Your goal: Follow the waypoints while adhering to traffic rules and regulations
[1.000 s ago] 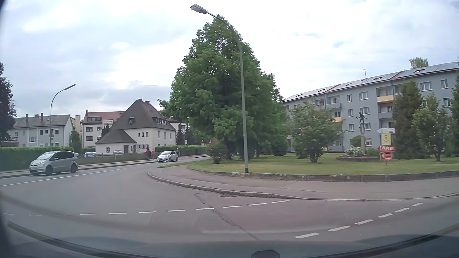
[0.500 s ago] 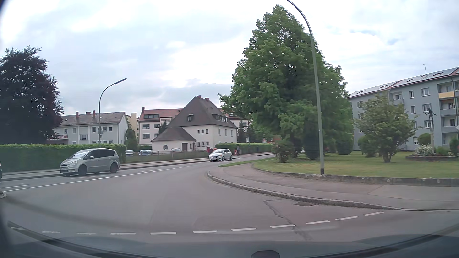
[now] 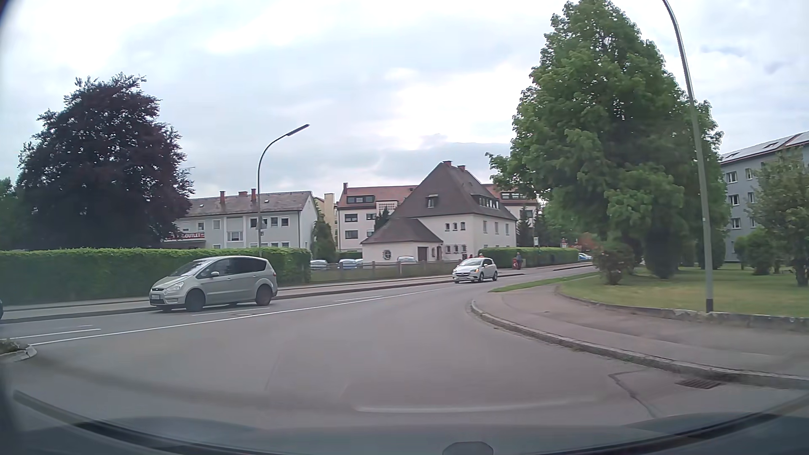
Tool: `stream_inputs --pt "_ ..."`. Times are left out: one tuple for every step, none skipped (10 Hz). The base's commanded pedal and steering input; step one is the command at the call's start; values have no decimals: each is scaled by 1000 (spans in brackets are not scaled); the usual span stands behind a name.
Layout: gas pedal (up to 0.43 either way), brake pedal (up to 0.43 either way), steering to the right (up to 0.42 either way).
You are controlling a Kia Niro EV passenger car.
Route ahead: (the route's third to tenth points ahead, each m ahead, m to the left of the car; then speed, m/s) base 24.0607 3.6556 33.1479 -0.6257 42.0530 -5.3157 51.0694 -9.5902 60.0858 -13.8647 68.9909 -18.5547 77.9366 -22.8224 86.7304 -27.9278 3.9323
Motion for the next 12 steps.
stream_inputs --pt "110 0 -343" --pt "98 0 -298" --pt "87 0 -255" --pt "79 0 -209" --pt "79 0 -174" --pt "79 0 -148" --pt "79 0 -117" --pt "79 0 -82" --pt "79 0 -55" --pt "79 0 -28" --pt "87 0 -5" --pt "87 0 11"
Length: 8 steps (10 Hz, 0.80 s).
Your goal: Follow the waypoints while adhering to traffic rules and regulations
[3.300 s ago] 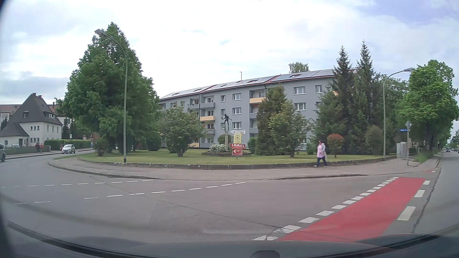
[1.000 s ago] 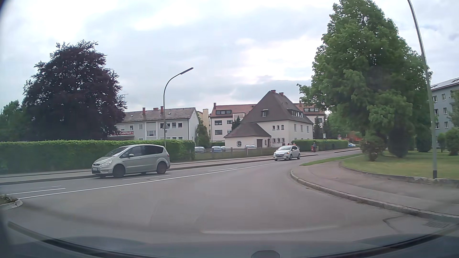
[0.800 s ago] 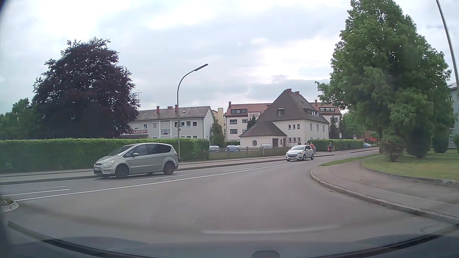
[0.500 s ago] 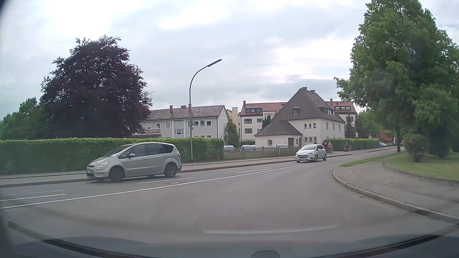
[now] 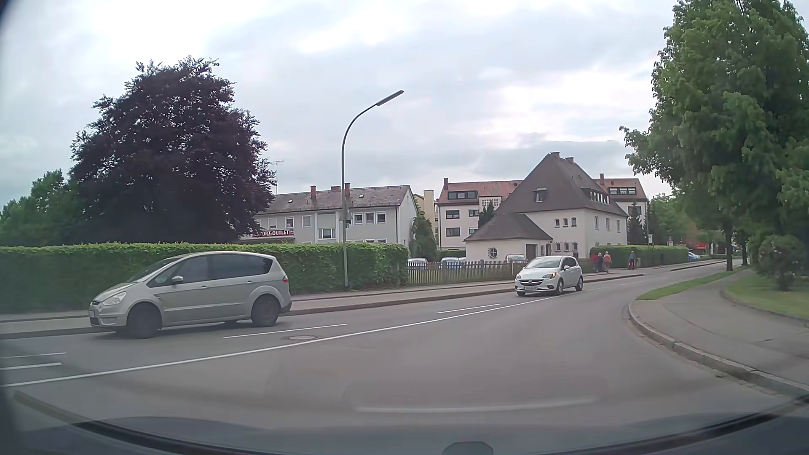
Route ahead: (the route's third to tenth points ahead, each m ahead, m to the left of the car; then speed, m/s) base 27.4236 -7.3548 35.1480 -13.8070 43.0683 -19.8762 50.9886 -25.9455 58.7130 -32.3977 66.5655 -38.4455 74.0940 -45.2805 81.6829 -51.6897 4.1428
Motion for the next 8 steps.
stream_inputs --pt "87 0 32" --pt "79 0 59" --pt "0 0 84" --pt "0 0 108" --pt "0 0 118" --pt "0 0 122" --pt "0 0 121" --pt "8 0 130"
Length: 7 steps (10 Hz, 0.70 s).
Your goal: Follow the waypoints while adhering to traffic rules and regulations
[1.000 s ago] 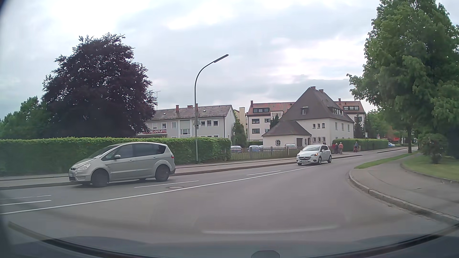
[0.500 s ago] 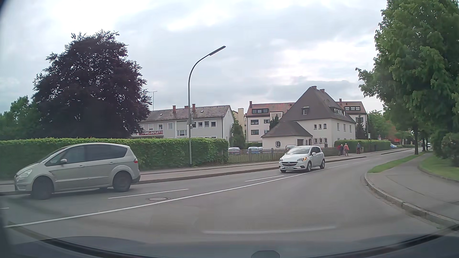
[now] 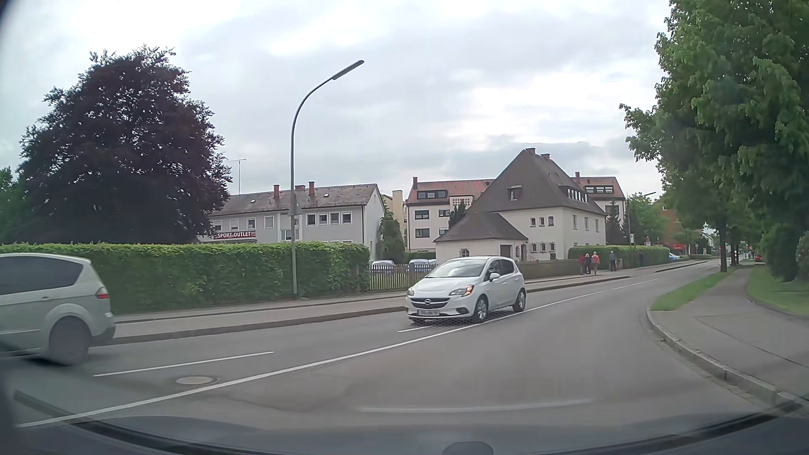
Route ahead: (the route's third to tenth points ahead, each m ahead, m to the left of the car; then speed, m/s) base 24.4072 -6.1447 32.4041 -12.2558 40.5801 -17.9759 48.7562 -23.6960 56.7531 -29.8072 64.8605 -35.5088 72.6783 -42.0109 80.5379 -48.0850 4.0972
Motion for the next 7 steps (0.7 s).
stream_inputs --pt "8 0 144" --pt "8 0 151" --pt "20 0 160" --pt "20 0 163" --pt "28 0 162" --pt "39 0 161" --pt "59 0 161"
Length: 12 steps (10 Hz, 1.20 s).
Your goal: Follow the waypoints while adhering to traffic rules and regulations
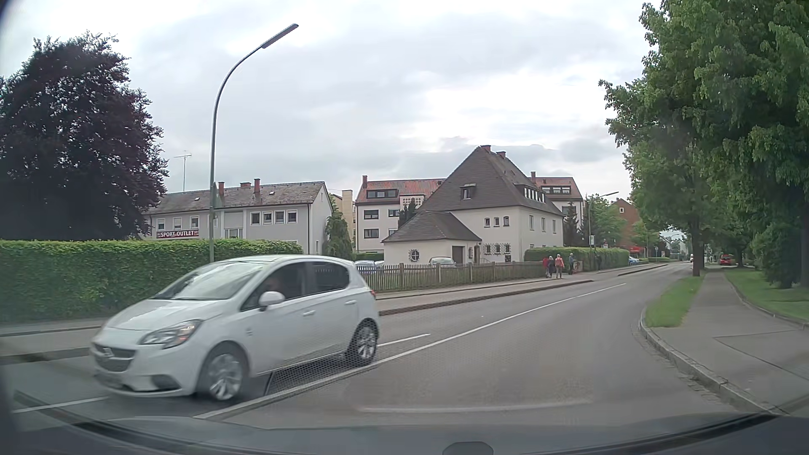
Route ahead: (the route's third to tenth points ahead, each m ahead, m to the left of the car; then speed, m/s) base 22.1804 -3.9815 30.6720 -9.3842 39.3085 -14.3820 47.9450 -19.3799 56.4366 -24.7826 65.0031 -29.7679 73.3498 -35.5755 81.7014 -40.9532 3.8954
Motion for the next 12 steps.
stream_inputs --pt "67 0 161" --pt "87 0 159" --pt "87 0 155" --pt "98 0 151" --pt "98 0 144" --pt "118 0 139" --pt "138 0 138" --pt "138 0 138" --pt "138 0 139" --pt "130 0 139" --pt "130 0 139" --pt "130 0 138"
